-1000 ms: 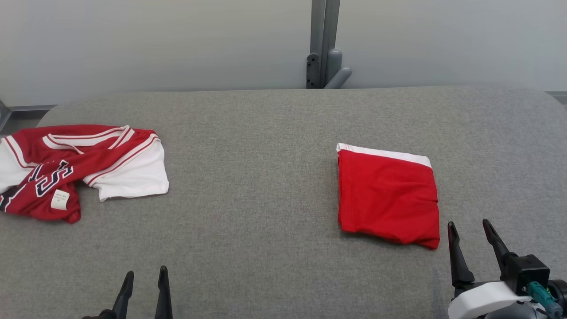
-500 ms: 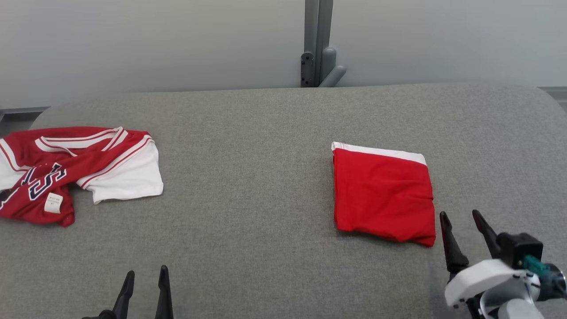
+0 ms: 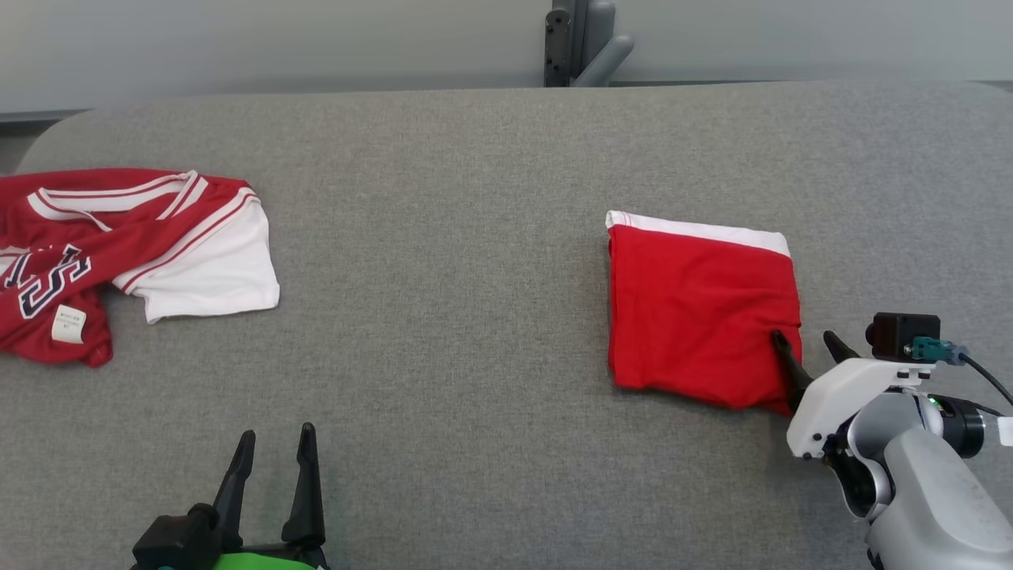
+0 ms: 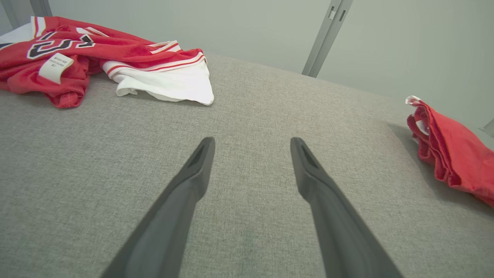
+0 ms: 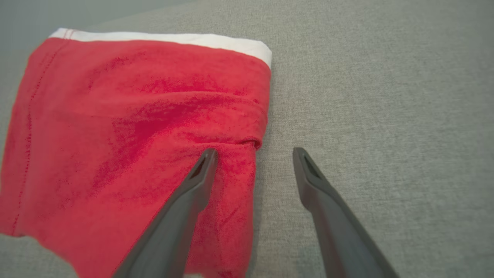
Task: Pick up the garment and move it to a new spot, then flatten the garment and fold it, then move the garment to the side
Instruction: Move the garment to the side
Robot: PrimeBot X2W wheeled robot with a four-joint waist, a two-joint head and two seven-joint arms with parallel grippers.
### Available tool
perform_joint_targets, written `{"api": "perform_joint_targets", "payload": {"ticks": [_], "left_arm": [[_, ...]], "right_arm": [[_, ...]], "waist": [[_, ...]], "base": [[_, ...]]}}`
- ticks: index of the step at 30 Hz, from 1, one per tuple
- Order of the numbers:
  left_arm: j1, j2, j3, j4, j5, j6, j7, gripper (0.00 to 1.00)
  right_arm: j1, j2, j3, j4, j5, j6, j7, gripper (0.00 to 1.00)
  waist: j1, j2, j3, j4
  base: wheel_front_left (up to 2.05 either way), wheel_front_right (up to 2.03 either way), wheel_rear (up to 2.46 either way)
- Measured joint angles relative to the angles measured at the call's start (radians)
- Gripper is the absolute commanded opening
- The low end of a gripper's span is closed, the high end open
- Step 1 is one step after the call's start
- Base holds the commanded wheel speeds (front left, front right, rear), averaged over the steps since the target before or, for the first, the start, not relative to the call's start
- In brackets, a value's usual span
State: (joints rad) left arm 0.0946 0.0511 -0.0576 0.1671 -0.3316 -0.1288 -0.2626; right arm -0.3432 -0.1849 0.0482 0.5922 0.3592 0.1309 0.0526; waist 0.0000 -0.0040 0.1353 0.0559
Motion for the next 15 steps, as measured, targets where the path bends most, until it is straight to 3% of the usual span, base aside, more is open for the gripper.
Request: {"api": "perform_joint_targets", "payload": {"ticks": [9,11,15], "left_arm": [[-0.035,0.0,-0.009,0.0,-0.001,0.0,0.0,1.0],[-0.036,0.0,-0.006,0.0,-0.001,0.0,0.0,1.0],[-0.04,-0.001,-0.005,-0.003,0.0,0.0,0.0,1.0]], "right_arm": [[-0.099,0.05,0.0,0.154,0.089,0.0,-0.042,1.0],[-0.119,0.052,0.011,0.169,0.128,0.0,-0.056,0.0],[-0.142,0.047,0.089,0.159,0.203,0.0,-0.072,0.0]], "waist": [[0.0,0.0,0.065,0.021],[0.0,0.0,0.075,0.022],[0.0,0.0,0.087,0.005]], "base": [[0.0,0.0,0.0],[0.0,0.0,0.0],[0.0,0.0,0.0]]}}
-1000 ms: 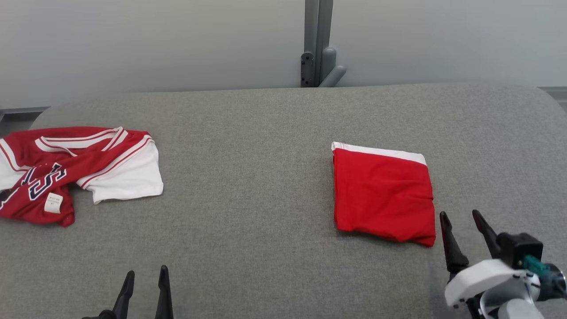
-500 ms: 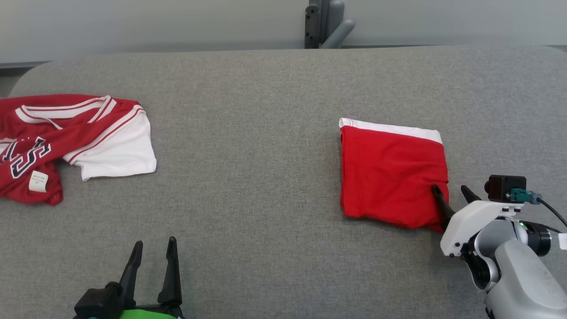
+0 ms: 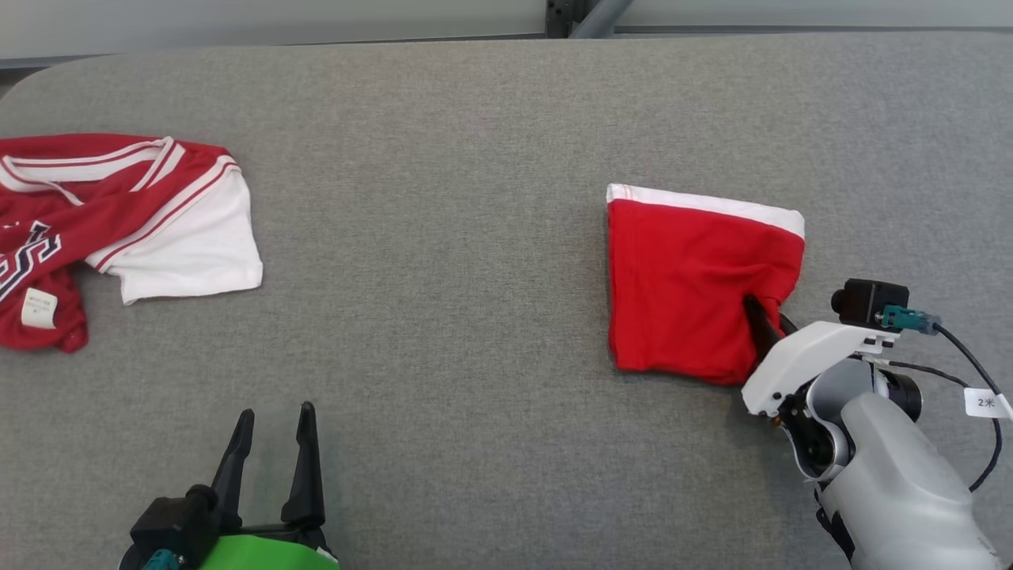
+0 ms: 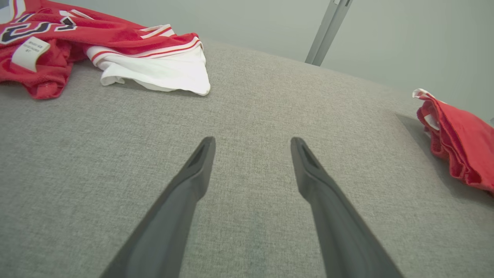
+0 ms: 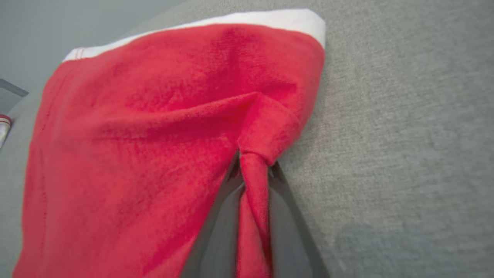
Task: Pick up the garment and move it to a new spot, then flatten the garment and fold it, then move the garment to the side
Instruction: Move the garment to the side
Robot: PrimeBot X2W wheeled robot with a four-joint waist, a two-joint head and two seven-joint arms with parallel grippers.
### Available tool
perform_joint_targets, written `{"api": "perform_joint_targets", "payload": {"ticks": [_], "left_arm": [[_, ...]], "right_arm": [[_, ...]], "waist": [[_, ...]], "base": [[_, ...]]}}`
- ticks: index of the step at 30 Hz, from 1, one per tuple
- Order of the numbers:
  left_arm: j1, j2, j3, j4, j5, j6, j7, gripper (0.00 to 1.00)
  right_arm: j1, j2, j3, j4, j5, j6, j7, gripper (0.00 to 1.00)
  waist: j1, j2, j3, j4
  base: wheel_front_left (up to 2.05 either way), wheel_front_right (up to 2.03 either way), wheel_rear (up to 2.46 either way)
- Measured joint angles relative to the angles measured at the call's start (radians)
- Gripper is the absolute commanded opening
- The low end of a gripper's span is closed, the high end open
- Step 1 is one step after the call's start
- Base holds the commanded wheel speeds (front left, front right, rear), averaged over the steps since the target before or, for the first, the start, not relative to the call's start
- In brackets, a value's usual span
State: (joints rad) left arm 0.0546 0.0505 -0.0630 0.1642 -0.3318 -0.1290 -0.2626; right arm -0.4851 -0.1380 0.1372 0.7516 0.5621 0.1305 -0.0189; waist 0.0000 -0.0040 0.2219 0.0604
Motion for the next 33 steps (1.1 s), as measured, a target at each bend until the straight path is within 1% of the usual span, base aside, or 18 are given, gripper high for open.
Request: {"api": "perform_joint_targets", "payload": {"ticks": [5,9,14,17,19,21,23,26,29,33], "left_arm": [[0.0,0.0,0.001,-0.009,0.004,0.0,0.0,1.0],[-0.008,0.006,-0.017,-0.016,0.007,0.0,0.0,1.0],[-0.061,0.032,-0.054,-0.033,0.014,0.0,0.0,1.0],[-0.088,0.05,-0.07,-0.04,0.014,0.0,0.0,1.0],[-0.103,0.067,-0.078,-0.039,0.014,0.0,0.0,1.0],[-0.116,0.083,-0.084,-0.038,0.016,0.0,0.0,1.0],[-0.13,0.093,-0.089,-0.037,0.016,0.0,0.0,1.0],[-0.136,0.097,-0.082,-0.03,0.009,0.0,0.0,1.0],[-0.139,0.095,-0.067,-0.035,-0.009,-0.001,-0.003,1.0],[-0.14,0.087,-0.057,-0.05,-0.028,-0.003,-0.003,1.0]], "right_arm": [[-0.022,-0.03,0.068,-0.011,0.074,0.001,-0.02,0.0],[-0.041,-0.063,0.095,-0.001,0.113,0.001,-0.041,0.0],[-0.085,-0.107,0.106,0.038,0.129,0.001,-0.075,0.0],[-0.131,-0.139,0.107,0.063,0.129,0.001,-0.096,0.0],[-0.176,-0.169,0.108,0.09,0.105,0.001,-0.114,0.0],[-0.229,-0.197,0.099,0.124,0.092,0.001,-0.12,0.0],[-0.286,-0.227,0.099,0.155,0.053,0.001,-0.124,0.0],[-0.372,-0.273,0.095,0.2,0.009,0.001,-0.123,0.0],[-0.44,-0.338,0.101,0.249,-0.056,0.001,-0.109,0.0],[-0.511,-0.415,0.094,0.312,-0.128,0.001,-0.086,0.0]], "waist": [[0.0,0.0,0.01,-0.053],[0.0,0.0,0.021,-0.11],[0.0,0.0,0.05,-0.179],[0.0,0.0,0.084,-0.205],[0.0,0.0,0.11,-0.217],[0.0,0.0,0.14,-0.226],[0.0,0.0,0.171,-0.229],[0.0,0.0,0.218,-0.224],[0.0,0.0001,0.257,-0.208],[0.0,0.0,0.287,-0.168]], "base": [[0.0,0.0,0.0],[0.0,0.0,0.0],[0.0,0.0,0.0],[0.0,0.0,0.0],[0.0,0.0,0.0],[0.0,0.0,0.0],[0.0,0.0,0.0],[0.0,0.0,0.0],[0.0,0.0,0.0],[0.0,0.0,0.0]]}}
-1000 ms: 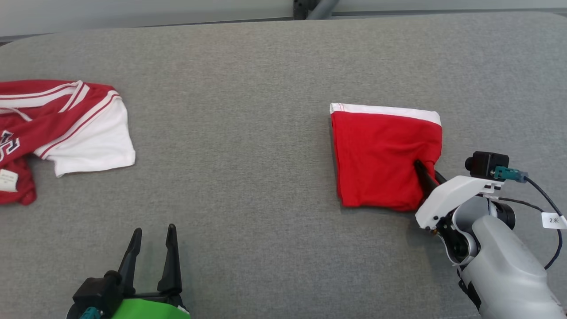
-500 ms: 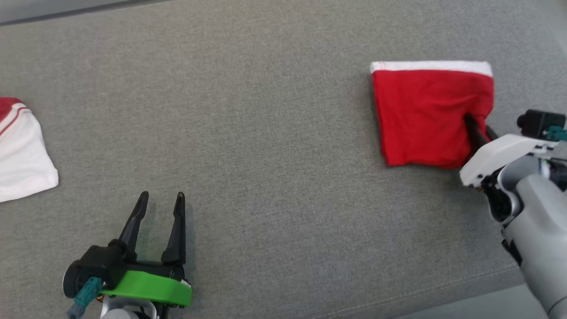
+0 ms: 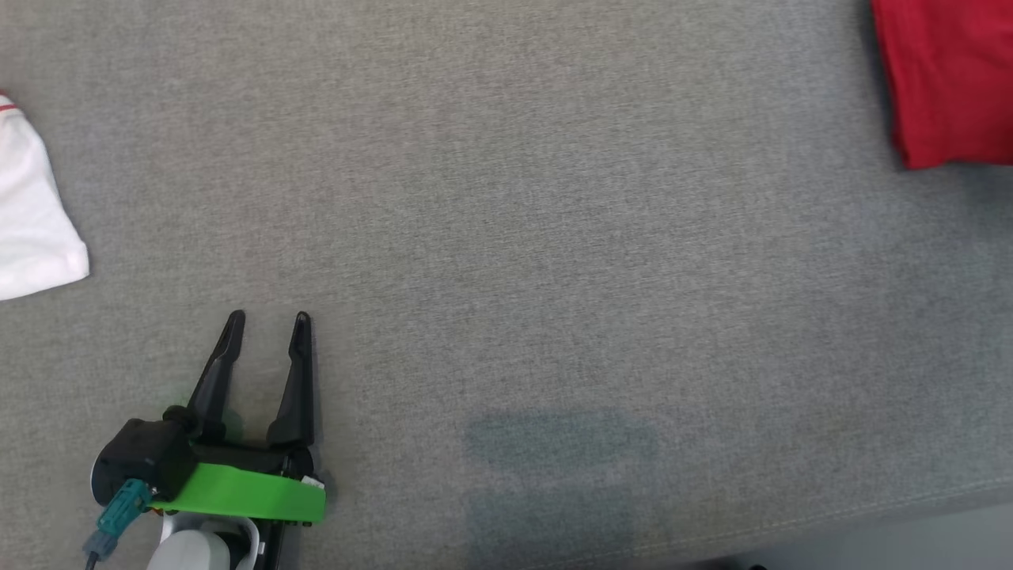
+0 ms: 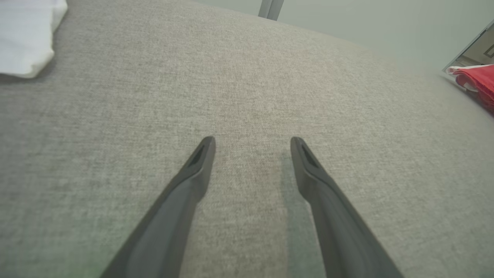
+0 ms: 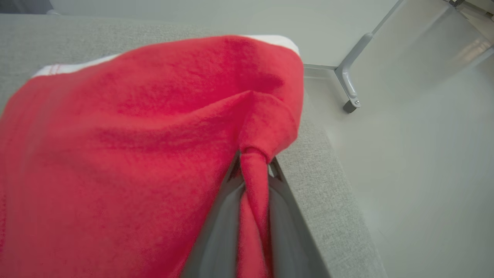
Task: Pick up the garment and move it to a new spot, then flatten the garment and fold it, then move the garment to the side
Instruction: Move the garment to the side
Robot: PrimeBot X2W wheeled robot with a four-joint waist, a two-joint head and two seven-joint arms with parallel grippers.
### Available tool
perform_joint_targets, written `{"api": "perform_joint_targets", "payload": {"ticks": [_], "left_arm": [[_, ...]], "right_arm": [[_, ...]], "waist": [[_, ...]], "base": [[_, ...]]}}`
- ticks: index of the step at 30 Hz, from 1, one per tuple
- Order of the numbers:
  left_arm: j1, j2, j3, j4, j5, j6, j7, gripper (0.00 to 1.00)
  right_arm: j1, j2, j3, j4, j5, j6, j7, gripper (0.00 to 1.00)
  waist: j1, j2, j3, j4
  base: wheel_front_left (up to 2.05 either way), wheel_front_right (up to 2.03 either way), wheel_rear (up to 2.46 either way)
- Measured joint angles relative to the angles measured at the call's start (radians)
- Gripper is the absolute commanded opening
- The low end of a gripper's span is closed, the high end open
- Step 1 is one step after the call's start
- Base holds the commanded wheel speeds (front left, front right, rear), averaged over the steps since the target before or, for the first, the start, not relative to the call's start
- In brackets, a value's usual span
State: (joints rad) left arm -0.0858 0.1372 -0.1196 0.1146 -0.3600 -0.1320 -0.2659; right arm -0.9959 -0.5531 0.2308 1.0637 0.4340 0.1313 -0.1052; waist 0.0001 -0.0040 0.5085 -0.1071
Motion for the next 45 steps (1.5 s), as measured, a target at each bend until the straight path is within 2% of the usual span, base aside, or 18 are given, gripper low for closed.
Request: {"api": "perform_joint_targets", "payload": {"ticks": [6,7,8,9,14,18,23,29,35,39,45], "left_arm": [[0.004,-0.005,0.004,-0.008,-0.003,0.0,-0.001,1.0],[0.005,-0.007,0.005,-0.008,-0.002,0.0,-0.001,1.0],[0.006,-0.008,0.007,-0.008,-0.002,0.0,-0.001,1.0],[0.007,-0.01,0.01,-0.009,-0.002,0.0,-0.001,1.0],[0.014,-0.016,0.026,-0.012,0.001,0.0,-0.001,1.0],[0.042,-0.028,0.044,-0.009,0.0,0.0,0.001,1.0],[0.075,-0.04,0.06,-0.012,0.001,0.0,0.001,1.0],[0.124,-0.051,0.092,-0.012,0.01,0.0,0.002,1.0],[0.162,-0.054,0.112,-0.017,0.057,0.0,0.002,1.0],[0.168,-0.052,0.118,-0.016,0.072,0.0,0.002,1.0],[0.168,-0.038,0.132,0.003,0.099,0.0,0.001,1.0]], "right_arm": [[-0.068,-0.077,-0.017,0.082,-0.104,0.0,0.018,0.0],[-0.078,-0.082,-0.027,0.094,-0.123,0.0,0.005,0.29],[-0.09,-0.085,-0.041,0.106,-0.137,0.0,-0.009,0.97],[-0.1,-0.085,-0.049,0.118,-0.15,0.0,-0.017,1.0],[-0.126,-0.082,-0.099,0.149,-0.244,0.0,-0.101,1.0],[-0.114,-0.01,-0.162,0.076,-0.321,0.0,-0.152,1.0],[0.03,0.081,-0.236,-0.154,-0.363,0.0,-0.157,1.0],[0.302,0.196,-0.328,-0.483,-0.393,0.0,-0.158,1.0],[0.58,0.325,-0.391,-0.739,-0.409,0.0,-0.158,1.0],[0.707,0.401,-0.385,-0.854,-0.431,0.0,-0.158,1.0],[0.821,0.458,-0.349,-0.932,-0.467,0.0,-0.158,1.0]], "waist": [[0.0,0.0,0.021,0.057],[0.0,0.0,0.023,0.062],[0.0,0.0,0.024,0.066],[0.0,0.0,0.024,0.067],[0.0,0.0,0.009,0.057],[0.0,0.0,-0.039,0.042],[0.0,0.0,-0.115,0.029],[-0.0001,0.0,-0.225,0.024],[-0.0001,0.0,-0.33,0.034],[-0.0001,0.0,-0.38,0.051],[-0.0001,0.0,-0.415,0.081]], "base": [[0.0,0.0,0.0],[0.0,0.0,0.0],[0.0,0.0,0.0],[0.0,0.0,0.0],[0.0,0.0,0.0],[0.0,0.0,0.0],[0.0,0.0,0.0],[0.0,0.0,0.0],[0.0,0.0,0.0],[0.0,0.0,0.0],[0.0,0.0,0.0]]}}
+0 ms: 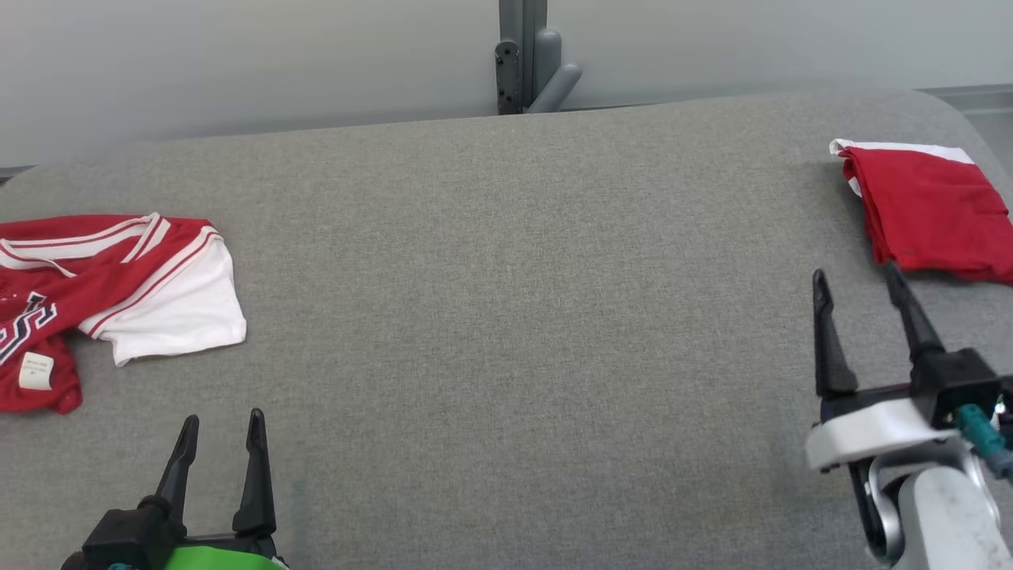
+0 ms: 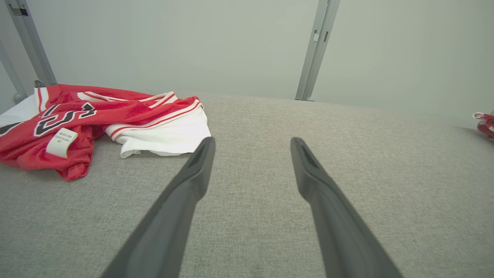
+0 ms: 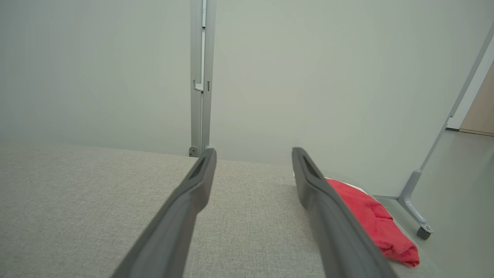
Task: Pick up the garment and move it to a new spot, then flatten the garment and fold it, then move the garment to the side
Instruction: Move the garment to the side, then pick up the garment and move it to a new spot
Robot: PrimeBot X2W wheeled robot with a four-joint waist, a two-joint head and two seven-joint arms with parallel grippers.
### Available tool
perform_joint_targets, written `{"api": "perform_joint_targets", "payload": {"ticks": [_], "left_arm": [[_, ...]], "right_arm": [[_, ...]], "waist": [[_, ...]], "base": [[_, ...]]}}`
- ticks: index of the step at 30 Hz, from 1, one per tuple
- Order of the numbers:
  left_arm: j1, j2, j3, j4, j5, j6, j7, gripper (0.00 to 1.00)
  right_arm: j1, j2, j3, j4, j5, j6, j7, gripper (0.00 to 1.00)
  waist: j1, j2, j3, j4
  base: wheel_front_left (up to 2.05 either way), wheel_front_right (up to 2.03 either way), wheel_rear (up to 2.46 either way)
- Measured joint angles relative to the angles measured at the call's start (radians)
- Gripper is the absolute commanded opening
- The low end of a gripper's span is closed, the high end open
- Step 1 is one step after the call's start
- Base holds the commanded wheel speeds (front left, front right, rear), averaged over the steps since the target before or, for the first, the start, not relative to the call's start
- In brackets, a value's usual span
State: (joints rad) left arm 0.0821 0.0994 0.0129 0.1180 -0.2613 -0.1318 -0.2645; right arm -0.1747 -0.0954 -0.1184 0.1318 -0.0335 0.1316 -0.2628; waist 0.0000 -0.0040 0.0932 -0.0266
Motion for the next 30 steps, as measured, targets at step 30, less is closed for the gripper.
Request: {"api": "perform_joint_targets", "payload": {"ticks": [30], "left_arm": [[0.042,-0.026,-0.01,0.032,0.001,0.0,0.0,1.0]], "right_arm": [[0.221,0.045,0.04,0.062,0.043,0.0,0.0,1.0]], "waist": [[0.0,0.0,-0.08,0.051]], "base": [[0.0,0.0,0.0]]}}
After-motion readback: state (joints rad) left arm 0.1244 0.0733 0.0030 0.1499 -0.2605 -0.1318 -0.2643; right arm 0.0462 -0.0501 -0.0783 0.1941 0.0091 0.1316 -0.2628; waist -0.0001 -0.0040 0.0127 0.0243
